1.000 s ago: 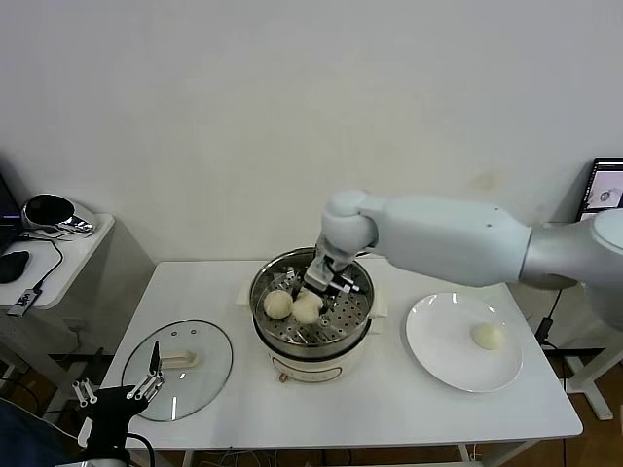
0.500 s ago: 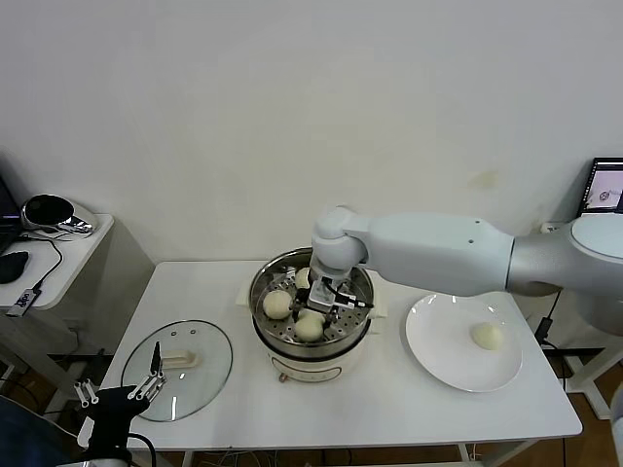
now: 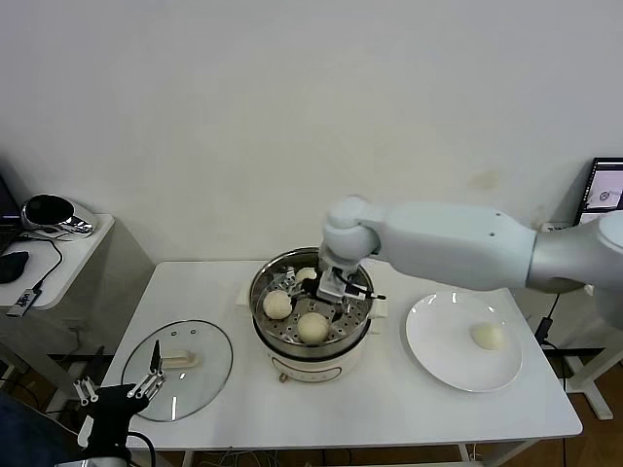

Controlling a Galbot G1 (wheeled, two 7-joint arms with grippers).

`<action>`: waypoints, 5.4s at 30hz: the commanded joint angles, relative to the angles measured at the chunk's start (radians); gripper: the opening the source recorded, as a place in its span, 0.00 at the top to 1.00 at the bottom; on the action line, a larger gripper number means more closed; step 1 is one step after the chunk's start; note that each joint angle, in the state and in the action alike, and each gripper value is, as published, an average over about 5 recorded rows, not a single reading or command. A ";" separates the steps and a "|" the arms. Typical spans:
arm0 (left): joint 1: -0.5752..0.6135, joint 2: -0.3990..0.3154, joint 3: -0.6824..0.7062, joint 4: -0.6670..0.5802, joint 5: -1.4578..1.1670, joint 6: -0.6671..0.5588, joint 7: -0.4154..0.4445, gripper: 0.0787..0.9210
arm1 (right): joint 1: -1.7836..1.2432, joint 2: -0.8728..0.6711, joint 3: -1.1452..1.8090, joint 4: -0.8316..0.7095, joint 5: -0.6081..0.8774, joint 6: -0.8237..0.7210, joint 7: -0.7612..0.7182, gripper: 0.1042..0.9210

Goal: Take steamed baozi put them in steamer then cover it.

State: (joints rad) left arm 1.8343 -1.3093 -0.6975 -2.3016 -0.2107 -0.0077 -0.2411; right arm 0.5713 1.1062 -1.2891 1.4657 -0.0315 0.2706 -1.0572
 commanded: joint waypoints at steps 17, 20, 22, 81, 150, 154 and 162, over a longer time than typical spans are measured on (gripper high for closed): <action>-0.032 0.056 0.030 0.024 0.003 0.003 0.004 0.12 | -0.141 -0.762 0.194 0.171 0.027 -0.542 -0.033 0.12; -0.029 0.056 0.032 0.022 0.004 0.002 0.003 0.12 | -0.296 -0.785 0.331 0.117 -0.025 -0.509 -0.035 0.12; -0.024 0.053 0.033 0.020 0.007 0.001 0.003 0.12 | -0.440 -0.789 0.458 0.072 -0.059 -0.491 -0.036 0.12; 0.021 0.018 0.011 -0.008 0.028 0.004 0.002 0.12 | -0.813 -0.440 0.878 -0.412 -0.367 -0.380 -0.003 0.36; -0.042 0.009 0.057 0.010 0.025 0.007 0.002 0.12 | -0.127 -0.037 0.013 -0.099 0.411 -0.955 0.249 0.42; -0.038 0.008 0.057 0.011 0.026 0.006 0.002 0.12 | -0.137 -0.034 0.022 -0.104 0.405 -0.952 0.254 0.42; -0.035 0.008 0.056 0.008 0.026 0.005 0.002 0.12 | -0.112 -0.060 0.047 -0.071 0.418 -0.956 0.257 0.33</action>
State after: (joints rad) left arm 1.7988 -1.3015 -0.6410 -2.2922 -0.1849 -0.0029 -0.2395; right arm 0.4574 1.0536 -1.2611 1.3842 0.3900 -0.6815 -0.8034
